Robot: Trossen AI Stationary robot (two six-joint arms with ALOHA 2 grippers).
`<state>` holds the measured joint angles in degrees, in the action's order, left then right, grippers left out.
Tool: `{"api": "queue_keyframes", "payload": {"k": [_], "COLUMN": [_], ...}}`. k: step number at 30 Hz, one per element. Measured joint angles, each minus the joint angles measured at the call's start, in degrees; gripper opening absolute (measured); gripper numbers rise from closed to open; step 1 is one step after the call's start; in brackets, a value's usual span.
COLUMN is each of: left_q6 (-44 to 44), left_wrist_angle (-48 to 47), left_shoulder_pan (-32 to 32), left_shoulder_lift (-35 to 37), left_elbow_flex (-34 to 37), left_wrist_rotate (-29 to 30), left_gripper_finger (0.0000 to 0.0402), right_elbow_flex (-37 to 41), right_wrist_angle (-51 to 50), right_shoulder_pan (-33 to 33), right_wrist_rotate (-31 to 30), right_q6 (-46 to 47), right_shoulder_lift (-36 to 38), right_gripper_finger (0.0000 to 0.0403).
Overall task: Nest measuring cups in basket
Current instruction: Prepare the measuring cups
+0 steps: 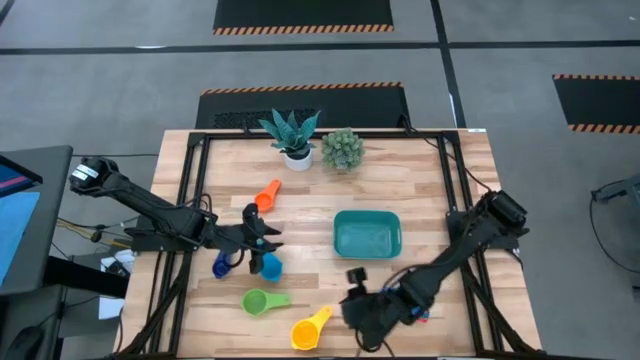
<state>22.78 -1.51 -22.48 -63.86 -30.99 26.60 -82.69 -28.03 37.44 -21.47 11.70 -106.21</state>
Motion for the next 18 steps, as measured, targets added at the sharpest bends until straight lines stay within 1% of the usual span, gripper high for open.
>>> {"api": "queue_keyframes", "payload": {"k": [2,4,6,8,10,13,18], "left_q6": [-0.3,0.2,1.4,2.1,2.4,3.0,3.4], "left_wrist_angle": [-1.3,-2.7,-3.2,-3.2,-3.3,-4.4,-5.3], "left_shoulder_pan": [0.0,0.0,0.0,-0.1,-0.4,-0.5,-1.3], "left_shoulder_lift": [0.0,0.0,0.0,0.0,0.0,0.0,0.0], "left_elbow_flex": [0.0,0.0,0.0,0.0,0.0,0.0,0.0], "left_wrist_rotate": [1.4,2.7,3.2,2.9,2.5,2.2,1.6], "left_gripper_finger": [0.0146,0.0146,0.0146,0.0146,0.0146,0.0146,0.0144], "right_elbow_flex": [0.5,0.4,0.8,-1.2,-3.0,-7.5,-16.0], "right_wrist_angle": [4.2,8.4,9.9,12.9,11.0,9.6,2.0], "right_shoulder_pan": [-1.8,-3.7,-4.8,-5.8,-6.2,-6.4,-6.3], "right_wrist_rotate": [4.0,6.5,7.0,8.0,8.8,11.5,11.6], "right_q6": [-5.6,-9.3,-11.5,-12.3,-12.8,-15.3,-16.3], "right_shoulder_lift": [-0.3,-1.9,-2.6,-4.5,-5.8,-10.4,-14.6], "right_gripper_finger": [0.0135,0.0139,0.0146,0.0152,0.0156,0.0157,0.0146]}}
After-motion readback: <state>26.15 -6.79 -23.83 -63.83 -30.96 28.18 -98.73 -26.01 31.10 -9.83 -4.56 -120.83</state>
